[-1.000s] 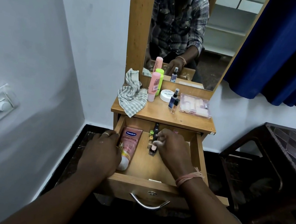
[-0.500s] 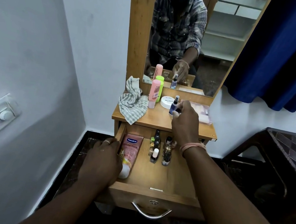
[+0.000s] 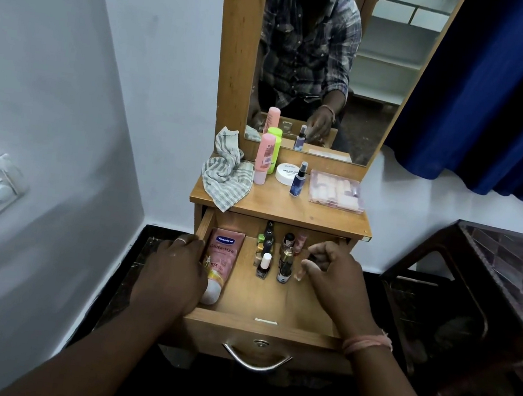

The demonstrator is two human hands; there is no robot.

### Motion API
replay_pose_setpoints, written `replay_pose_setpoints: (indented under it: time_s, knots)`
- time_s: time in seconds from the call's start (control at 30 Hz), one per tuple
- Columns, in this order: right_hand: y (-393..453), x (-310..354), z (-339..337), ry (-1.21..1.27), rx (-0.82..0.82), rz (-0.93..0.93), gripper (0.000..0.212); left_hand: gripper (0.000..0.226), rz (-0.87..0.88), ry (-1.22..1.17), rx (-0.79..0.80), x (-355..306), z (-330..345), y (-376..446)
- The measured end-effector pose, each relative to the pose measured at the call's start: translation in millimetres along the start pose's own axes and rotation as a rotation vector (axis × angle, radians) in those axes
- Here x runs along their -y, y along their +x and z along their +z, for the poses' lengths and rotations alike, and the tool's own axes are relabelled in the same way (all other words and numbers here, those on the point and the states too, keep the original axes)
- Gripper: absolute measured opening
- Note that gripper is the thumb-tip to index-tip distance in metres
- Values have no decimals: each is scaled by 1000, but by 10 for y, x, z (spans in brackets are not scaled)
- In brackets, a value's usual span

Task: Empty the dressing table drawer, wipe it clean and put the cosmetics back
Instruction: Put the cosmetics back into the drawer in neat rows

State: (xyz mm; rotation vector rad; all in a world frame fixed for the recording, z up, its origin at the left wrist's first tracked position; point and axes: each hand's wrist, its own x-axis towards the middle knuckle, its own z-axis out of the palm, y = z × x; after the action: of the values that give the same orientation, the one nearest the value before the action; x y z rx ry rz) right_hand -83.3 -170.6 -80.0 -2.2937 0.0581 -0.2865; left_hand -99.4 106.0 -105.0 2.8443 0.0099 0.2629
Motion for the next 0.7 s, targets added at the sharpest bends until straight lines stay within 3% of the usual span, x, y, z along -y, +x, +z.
replay_pose_setpoints:
  time_s: [0.37, 0.53, 0.7]
  knots:
    - [443, -108, 227, -152, 60, 4, 30, 39, -6, -20, 9, -13, -23, -7]
    - [450, -99, 250, -215, 71, -31, 22, 38, -1, -19, 5, -9, -23, -6]
    - [410, -91, 285, -200, 78, -38, 28, 38, 4, -6, 9, -12, -27, 3]
